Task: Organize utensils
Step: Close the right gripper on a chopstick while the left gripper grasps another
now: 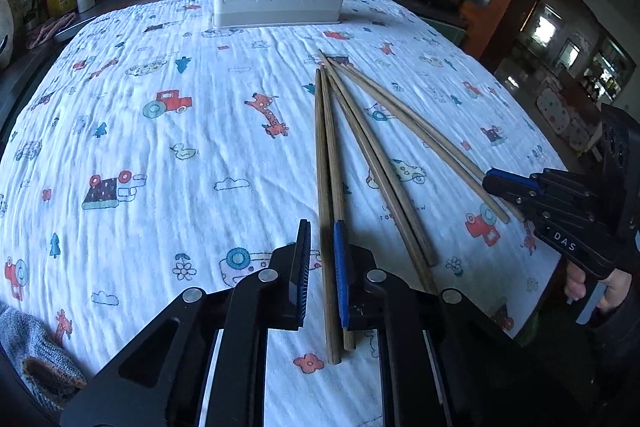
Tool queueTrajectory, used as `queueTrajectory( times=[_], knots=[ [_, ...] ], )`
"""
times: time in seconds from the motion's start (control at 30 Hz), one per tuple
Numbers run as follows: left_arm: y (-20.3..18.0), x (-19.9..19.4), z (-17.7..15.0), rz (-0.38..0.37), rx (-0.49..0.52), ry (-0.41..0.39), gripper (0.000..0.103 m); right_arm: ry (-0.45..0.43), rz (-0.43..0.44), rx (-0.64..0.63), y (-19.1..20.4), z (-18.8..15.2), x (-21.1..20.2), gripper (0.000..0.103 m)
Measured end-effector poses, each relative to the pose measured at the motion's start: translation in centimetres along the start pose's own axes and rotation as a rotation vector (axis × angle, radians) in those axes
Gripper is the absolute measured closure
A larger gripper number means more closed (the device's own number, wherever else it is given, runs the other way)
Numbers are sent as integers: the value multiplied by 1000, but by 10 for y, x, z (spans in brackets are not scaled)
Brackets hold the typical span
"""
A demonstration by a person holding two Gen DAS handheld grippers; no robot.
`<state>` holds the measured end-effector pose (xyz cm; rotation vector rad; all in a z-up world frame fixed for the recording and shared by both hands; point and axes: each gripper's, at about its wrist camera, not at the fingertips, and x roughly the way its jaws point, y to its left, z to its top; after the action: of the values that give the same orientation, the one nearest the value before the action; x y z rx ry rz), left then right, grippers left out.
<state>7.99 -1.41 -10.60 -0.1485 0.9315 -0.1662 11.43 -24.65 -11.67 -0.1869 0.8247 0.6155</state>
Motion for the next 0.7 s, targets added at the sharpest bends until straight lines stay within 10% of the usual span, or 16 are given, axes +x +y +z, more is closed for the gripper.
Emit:
queueTrajectory(
  times=[0.7],
  knots=[
    [-8, 8, -5, 35, -11, 4, 92, -11, 0, -1, 1, -3, -1, 96]
  ],
)
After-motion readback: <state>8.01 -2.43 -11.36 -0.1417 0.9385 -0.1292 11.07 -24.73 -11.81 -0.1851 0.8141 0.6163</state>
